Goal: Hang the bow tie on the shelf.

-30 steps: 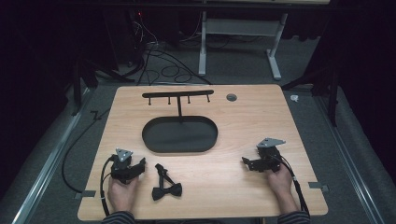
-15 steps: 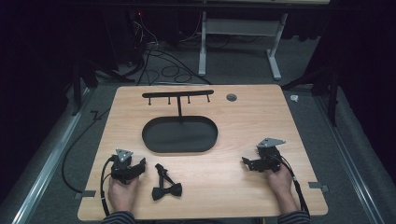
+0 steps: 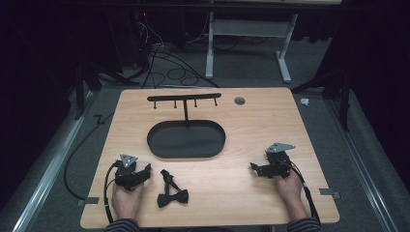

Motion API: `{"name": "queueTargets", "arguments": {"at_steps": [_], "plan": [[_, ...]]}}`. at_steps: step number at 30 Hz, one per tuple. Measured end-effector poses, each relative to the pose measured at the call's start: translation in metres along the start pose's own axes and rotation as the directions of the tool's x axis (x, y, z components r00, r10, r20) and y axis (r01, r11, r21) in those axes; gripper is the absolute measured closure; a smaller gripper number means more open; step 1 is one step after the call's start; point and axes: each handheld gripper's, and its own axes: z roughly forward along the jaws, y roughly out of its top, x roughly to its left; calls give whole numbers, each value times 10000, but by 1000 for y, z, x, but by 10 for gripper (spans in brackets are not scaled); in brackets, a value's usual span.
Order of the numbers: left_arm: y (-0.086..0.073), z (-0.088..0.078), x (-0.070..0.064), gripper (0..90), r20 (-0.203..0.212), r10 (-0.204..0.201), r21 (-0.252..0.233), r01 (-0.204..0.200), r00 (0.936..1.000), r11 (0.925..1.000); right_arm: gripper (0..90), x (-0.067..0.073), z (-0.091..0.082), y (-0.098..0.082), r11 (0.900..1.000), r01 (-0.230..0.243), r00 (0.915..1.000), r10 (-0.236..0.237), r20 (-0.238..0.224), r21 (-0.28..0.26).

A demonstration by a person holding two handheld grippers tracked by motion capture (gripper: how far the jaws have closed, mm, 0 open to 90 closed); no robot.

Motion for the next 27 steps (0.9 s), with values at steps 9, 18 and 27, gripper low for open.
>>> {"name": "queueTargets", "arguments": {"at_steps": [9,18,27], "plan": [[0,0,-2,346,-99,-68,7,68,9999,10000,145,0,0,0,10000,-10,10000,10,-23,-20],[2,1,-8,394,-298,-131,17,131,9995,9999,146,0,0,0,10000,-2,10000,2,-34,-30],[8,0,-24,409,-344,-121,170,127,9993,9998,148,0,0,1,10000,47,10000,-47,-72,17]]}}
